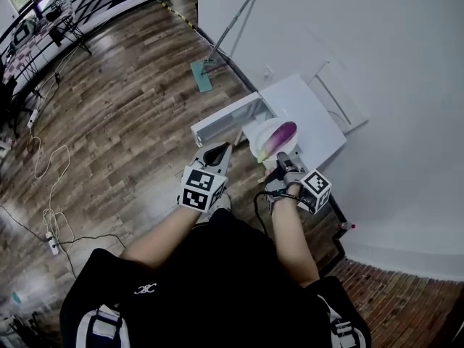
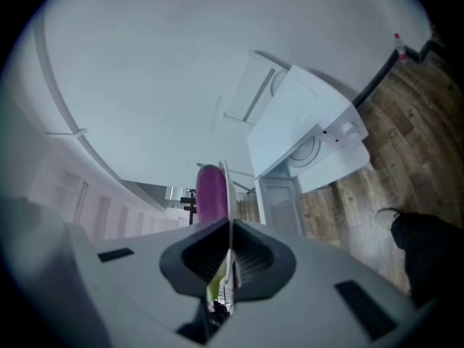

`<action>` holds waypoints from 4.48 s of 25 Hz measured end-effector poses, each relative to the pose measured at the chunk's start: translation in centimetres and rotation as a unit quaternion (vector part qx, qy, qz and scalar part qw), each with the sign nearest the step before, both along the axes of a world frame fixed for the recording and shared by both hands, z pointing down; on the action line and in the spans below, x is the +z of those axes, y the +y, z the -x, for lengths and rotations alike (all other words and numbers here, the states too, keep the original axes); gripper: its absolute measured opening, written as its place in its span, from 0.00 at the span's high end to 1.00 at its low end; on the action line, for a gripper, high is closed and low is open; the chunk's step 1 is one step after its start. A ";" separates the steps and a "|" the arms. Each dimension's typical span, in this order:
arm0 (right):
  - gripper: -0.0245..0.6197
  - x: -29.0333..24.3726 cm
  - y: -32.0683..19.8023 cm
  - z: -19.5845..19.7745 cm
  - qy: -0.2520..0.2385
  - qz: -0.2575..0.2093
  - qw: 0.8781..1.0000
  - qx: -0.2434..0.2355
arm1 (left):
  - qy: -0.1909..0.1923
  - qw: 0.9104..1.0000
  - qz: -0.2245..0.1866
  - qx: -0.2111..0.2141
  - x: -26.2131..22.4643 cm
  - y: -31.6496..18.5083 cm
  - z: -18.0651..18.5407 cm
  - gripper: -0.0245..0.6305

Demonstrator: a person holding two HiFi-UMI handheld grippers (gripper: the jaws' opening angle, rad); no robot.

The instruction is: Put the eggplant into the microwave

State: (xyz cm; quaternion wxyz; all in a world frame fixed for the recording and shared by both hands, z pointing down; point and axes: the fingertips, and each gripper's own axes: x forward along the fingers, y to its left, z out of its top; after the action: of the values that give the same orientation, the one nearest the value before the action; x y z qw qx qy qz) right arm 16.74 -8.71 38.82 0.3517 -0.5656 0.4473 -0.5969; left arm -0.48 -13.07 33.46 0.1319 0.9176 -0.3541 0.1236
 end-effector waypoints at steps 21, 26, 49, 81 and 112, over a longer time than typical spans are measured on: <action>0.92 4.9 -5.1 -8.1 -0.005 0.023 0.999 0.033 | -0.033 0.997 0.016 0.073 1.9 -8.8 -11.2 0.96; 0.92 4.9 -4.2 -8.7 0.000 0.022 0.998 0.063 | -0.032 0.993 0.027 0.108 2.4 -9.4 -13.1 0.96; 0.92 14.9 0.0 -0.8 -0.053 0.037 0.967 0.247 | -0.034 0.965 0.021 0.260 12.2 -7.1 -12.3 0.96; 0.92 37.5 -9.9 -10.5 -0.005 -0.037 0.943 0.330 | 0.052 0.972 -0.055 0.223 39.3 -13.4 -13.2 0.96; 0.92 40.3 -20.3 -21.1 0.063 0.024 0.938 0.341 | 0.041 0.980 -0.046 0.191 41.2 -14.9 -11.8 0.96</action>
State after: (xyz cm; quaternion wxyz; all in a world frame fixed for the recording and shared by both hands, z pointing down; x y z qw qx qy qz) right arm 37.82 -29.05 79.16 0.4916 -0.7290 0.2340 -0.4149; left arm 11.29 -27.92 74.62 0.0782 0.9776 -0.1723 0.0924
